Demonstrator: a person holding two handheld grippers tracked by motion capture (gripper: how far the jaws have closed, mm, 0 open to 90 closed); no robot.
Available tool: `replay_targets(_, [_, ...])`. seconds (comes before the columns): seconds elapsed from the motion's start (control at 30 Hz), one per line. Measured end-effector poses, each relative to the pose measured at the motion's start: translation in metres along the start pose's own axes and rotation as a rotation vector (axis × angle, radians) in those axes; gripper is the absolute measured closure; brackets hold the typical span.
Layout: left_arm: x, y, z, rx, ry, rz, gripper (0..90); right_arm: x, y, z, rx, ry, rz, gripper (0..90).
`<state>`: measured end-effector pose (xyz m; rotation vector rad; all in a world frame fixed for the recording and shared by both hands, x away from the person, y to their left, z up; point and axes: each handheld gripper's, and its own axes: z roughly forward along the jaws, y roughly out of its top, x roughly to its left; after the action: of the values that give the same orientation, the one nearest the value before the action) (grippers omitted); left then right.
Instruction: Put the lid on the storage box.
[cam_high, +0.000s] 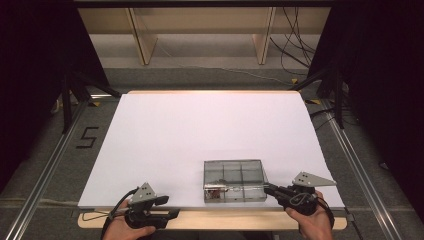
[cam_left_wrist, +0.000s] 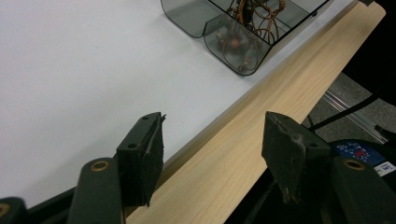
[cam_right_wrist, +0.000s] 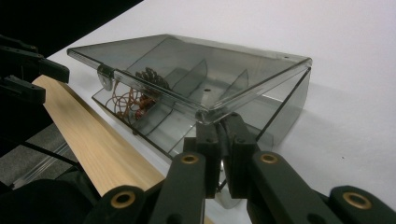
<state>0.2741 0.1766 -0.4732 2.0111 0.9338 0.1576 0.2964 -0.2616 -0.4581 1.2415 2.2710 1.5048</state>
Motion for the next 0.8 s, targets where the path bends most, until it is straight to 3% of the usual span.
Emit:
replay_targets(0.03, [-0.0001, 0.0000, 0.0001, 0.000, 0.000, 0.000, 38.1, 0.0008, -0.0008, -0.0010, 0.011, 0.002, 0.011, 86.7])
replay_targets(0.07, [-0.0001, -0.0001, 0.0002, -0.001, 0.000, 0.001, 38.2, -0.0024, -0.0012, 0.0001, -0.006, -0.004, -0.030, 86.7])
replay_targets(0.1, [-0.0001, -0.0001, 0.0001, -0.001, -0.001, 0.002, 38.1, -0.0026, -0.0017, -0.0007, 0.010, -0.005, -0.029, 86.7])
replay_targets(0.13, [-0.0004, -0.0002, 0.0001, -0.002, 0.001, -0.004, 38.1, -0.0003, -0.0034, 0.0004, 0.001, 0.007, 0.010, 86.7])
replay_targets(0.17, [-0.0001, -0.0001, 0.0002, -0.001, 0.000, 0.001, 38.1, -0.0033, -0.0038, 0.0007, -0.002, -0.002, -0.029, 86.7])
replay_targets(0.2, [-0.0004, -0.0004, 0.0002, -0.001, 0.001, -0.004, 38.1, -0.0030, -0.0039, -0.0007, 0.011, -0.007, -0.025, 86.7])
replay_targets(0.23, [-0.0005, -0.0004, 0.0003, 0.000, 0.001, -0.005, 38.2, -0.0008, -0.0054, 0.0008, 0.000, 0.004, 0.013, 86.7])
replay_targets(0.47, [-0.0013, 0.0000, -0.0007, 0.004, 0.002, -0.002, 38.1, -0.0050, -0.0068, 0.0010, 0.019, -0.016, -0.029, 86.7])
replay_targets(0.57, [-0.0030, -0.0005, 0.0002, -0.005, -0.004, -0.023, 38.2, -0.0047, -0.0071, 0.0001, 0.022, -0.014, -0.035, 86.7])
replay_targets(0.67, [-0.0033, -0.0006, 0.0001, 0.001, 0.000, -0.022, 38.1, -0.0014, -0.0085, 0.0014, 0.028, 0.007, 0.019, 86.7])
replay_targets(0.77, [-0.0035, -0.0006, -0.0001, 0.000, 0.000, -0.023, 38.2, -0.0014, -0.0091, 0.0014, 0.026, 0.011, 0.010, 87.1])
replay_targets(0.8, [-0.0033, -0.0009, 0.0002, -0.003, -0.005, -0.023, 38.1, -0.0035, -0.0087, 0.0010, 0.028, 0.006, -0.017, 87.3])
